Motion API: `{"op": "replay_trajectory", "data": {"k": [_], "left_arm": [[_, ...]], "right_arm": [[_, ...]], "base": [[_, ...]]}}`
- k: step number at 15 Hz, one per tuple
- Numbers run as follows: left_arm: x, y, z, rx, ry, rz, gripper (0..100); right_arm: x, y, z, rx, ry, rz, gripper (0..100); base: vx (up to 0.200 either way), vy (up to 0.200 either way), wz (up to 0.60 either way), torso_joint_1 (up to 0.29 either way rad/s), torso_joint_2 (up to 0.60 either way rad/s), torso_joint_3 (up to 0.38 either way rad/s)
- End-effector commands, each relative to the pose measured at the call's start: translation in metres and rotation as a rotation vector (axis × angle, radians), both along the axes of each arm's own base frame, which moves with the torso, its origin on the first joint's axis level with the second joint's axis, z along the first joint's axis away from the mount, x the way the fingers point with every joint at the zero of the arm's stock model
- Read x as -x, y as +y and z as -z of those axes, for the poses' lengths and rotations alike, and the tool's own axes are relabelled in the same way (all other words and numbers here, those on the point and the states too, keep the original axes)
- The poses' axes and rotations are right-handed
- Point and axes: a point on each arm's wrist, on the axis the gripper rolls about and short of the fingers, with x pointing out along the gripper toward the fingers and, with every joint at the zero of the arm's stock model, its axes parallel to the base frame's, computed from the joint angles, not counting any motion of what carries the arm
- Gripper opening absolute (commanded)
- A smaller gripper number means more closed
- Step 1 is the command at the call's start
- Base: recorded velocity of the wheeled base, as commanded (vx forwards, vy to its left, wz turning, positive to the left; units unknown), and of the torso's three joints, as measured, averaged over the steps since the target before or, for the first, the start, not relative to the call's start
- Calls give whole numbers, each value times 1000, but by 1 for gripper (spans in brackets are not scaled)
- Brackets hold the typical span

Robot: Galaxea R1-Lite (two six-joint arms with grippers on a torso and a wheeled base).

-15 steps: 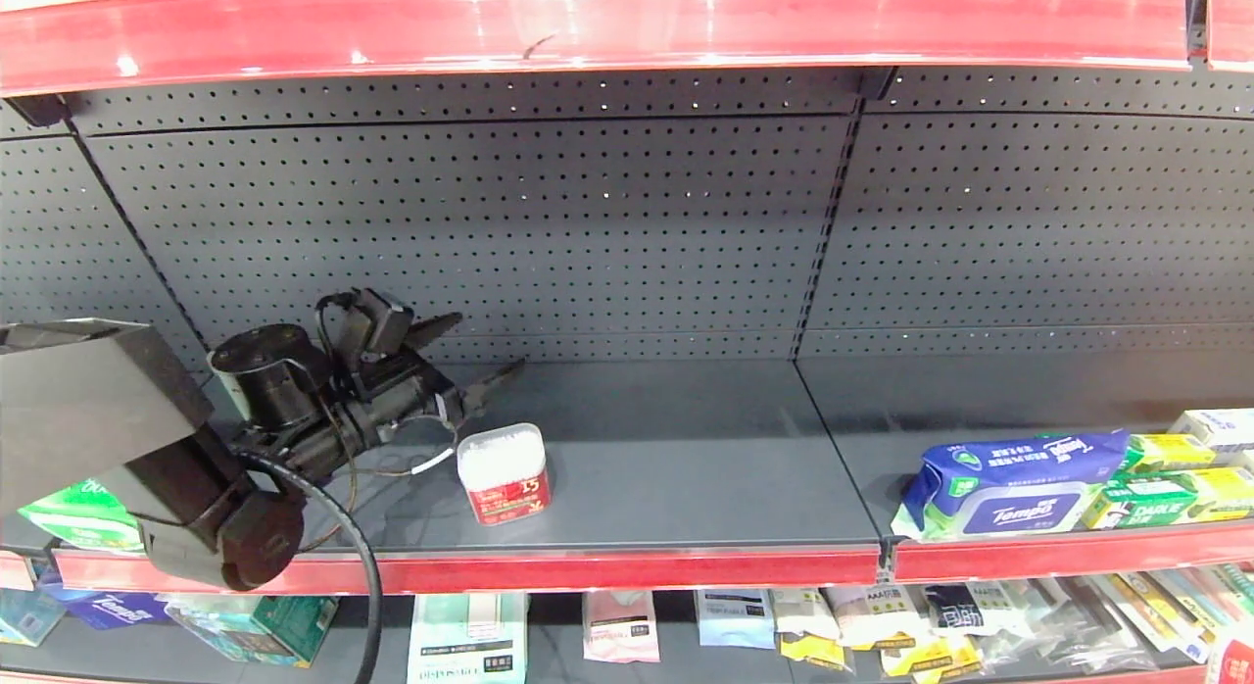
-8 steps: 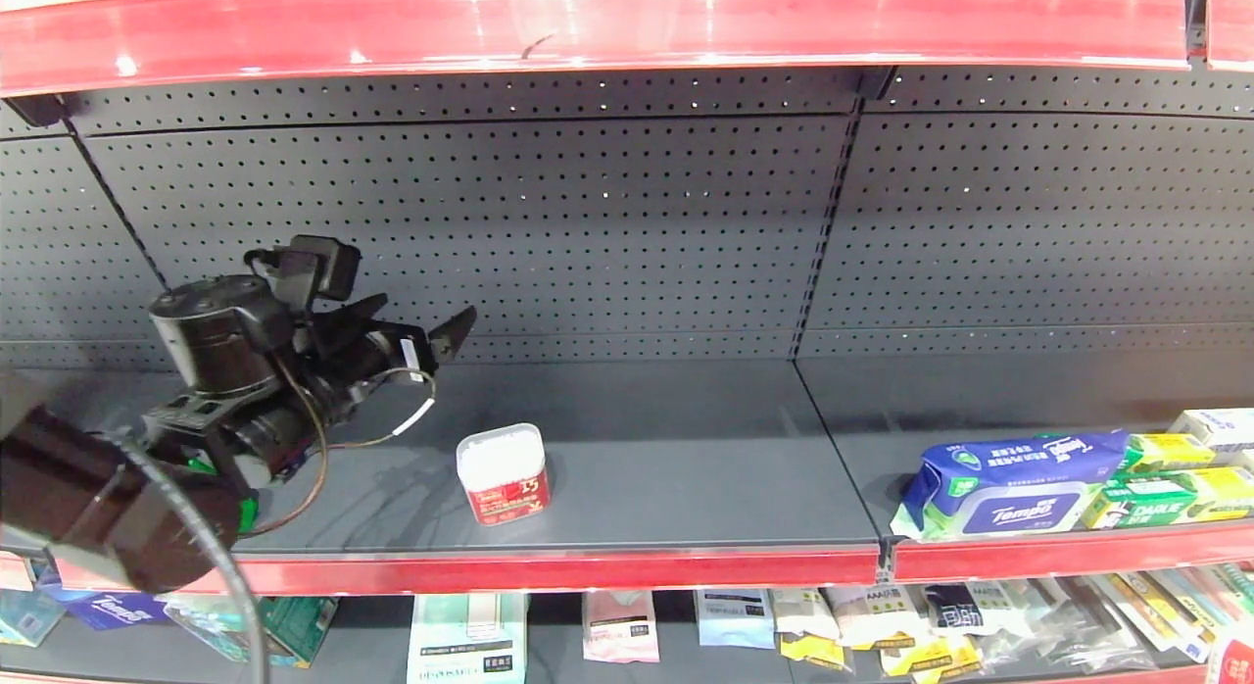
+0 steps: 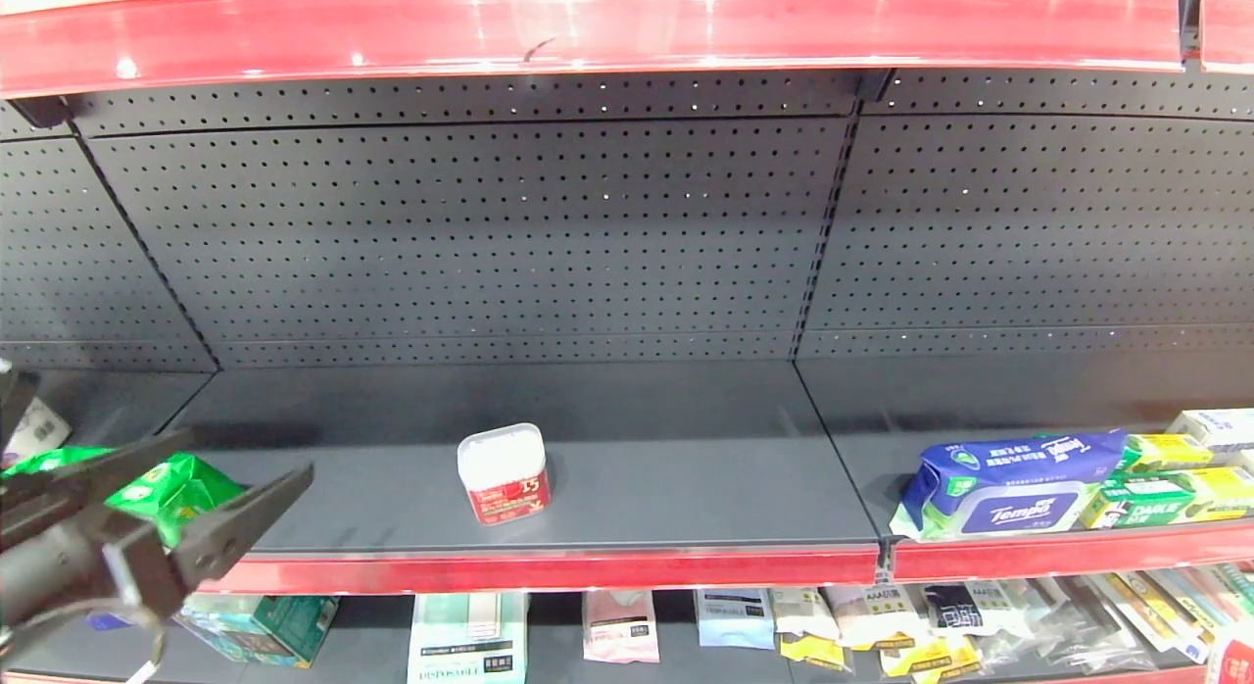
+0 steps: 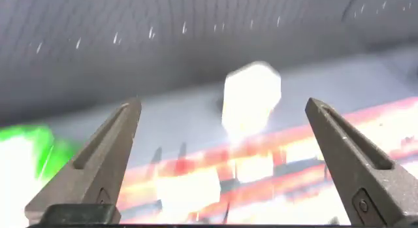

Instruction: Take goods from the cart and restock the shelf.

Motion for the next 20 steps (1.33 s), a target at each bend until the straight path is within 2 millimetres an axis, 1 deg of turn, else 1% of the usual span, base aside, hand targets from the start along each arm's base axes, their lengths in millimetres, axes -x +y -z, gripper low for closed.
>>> {"op": "replay_trajectory", "data": {"k": [1,3,5,7,8,9,10,11,12,14,20], "left_arm": [[80,22,16,-34,-67,-95,100],[94,28,26,-60,-64,-220,100],[100,30,30,-71,-68,-326,100],[107,32,50,-74,-53,-508,100],[112,32,62,-75,-59,-551,100],[119,30,80,-60,-85,-518,100],[128,29,95,-33,-155,-436,100],[129,28,101,-16,-196,-359,100],[131,27,102,-1,-238,-288,100],[131,26,106,5,-236,-227,100],[131,26,106,6,-236,-244,100]], "right_arm": [[0,0,0,1,0,-2,0],[0,0,0,1,0,-2,0],[0,0,0,3,0,-2,0],[0,0,0,3,1,-2,0],[0,0,0,1,1,-2,0],[0,0,0,0,1,-2,0],[0,0,0,0,1,-2,0],[0,0,0,0,0,-3,0],[0,0,0,0,0,-3,0],[0,0,0,0,0,-3,0],[0,0,0,0,0,-2,0]], "base": [[0,0,0,0,0,0],[0,0,0,0,0,0],[0,0,0,0,0,0],[0,0,0,0,0,0],[0,0,0,0,0,0],[0,0,0,0,0,0],[0,0,0,0,0,0],[0,0,0,0,0,0],[0,0,0,0,0,0],[0,0,0,0,0,0],[0,0,0,0,0,0]]}}
